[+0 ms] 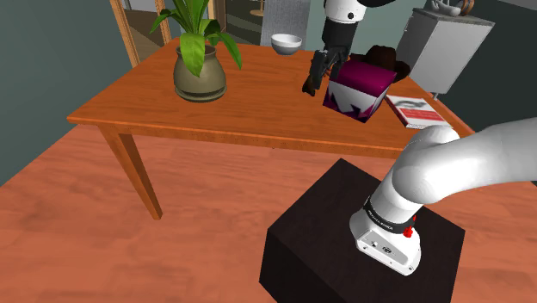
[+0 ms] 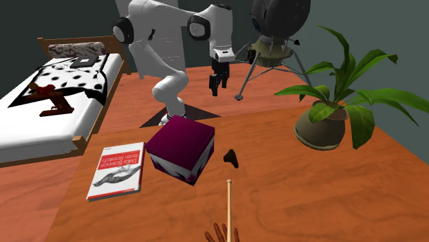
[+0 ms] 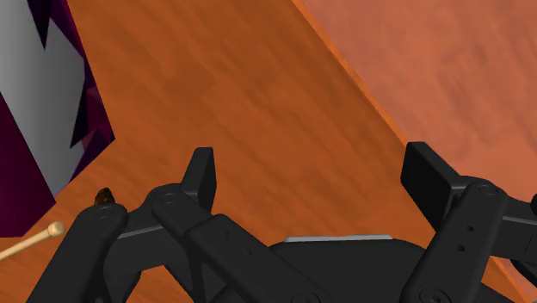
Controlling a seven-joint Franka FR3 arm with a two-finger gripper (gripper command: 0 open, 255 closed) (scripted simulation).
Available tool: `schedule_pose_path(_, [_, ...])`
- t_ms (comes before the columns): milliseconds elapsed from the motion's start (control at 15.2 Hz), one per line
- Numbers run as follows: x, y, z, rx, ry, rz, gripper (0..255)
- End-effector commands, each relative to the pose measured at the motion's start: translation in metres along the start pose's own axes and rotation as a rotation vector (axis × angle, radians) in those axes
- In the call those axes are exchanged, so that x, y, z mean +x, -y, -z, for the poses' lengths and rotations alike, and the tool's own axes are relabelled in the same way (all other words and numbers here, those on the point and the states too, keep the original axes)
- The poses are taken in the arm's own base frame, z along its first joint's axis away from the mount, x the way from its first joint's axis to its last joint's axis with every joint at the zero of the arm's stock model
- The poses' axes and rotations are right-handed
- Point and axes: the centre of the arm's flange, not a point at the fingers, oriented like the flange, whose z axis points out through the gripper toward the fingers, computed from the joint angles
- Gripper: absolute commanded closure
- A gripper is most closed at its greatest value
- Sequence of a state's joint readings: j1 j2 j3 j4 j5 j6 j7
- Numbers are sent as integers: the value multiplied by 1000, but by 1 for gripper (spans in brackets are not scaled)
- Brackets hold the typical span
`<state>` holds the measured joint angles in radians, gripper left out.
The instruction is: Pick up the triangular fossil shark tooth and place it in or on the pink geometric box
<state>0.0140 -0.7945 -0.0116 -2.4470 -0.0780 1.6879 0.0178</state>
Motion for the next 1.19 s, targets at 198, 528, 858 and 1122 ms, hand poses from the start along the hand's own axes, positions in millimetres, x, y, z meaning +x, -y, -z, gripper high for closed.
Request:
schedule_pose_path(198, [32, -30, -8, 19, 24, -32, 0])
schedule_pose_path(528, [82, -81, -25, 51, 64, -84, 0])
schedule_pose_path(858, [128, -135, -45, 83, 105, -137, 0])
schedule_pose_path(1122, [163, -179, -64, 108, 137, -179, 0])
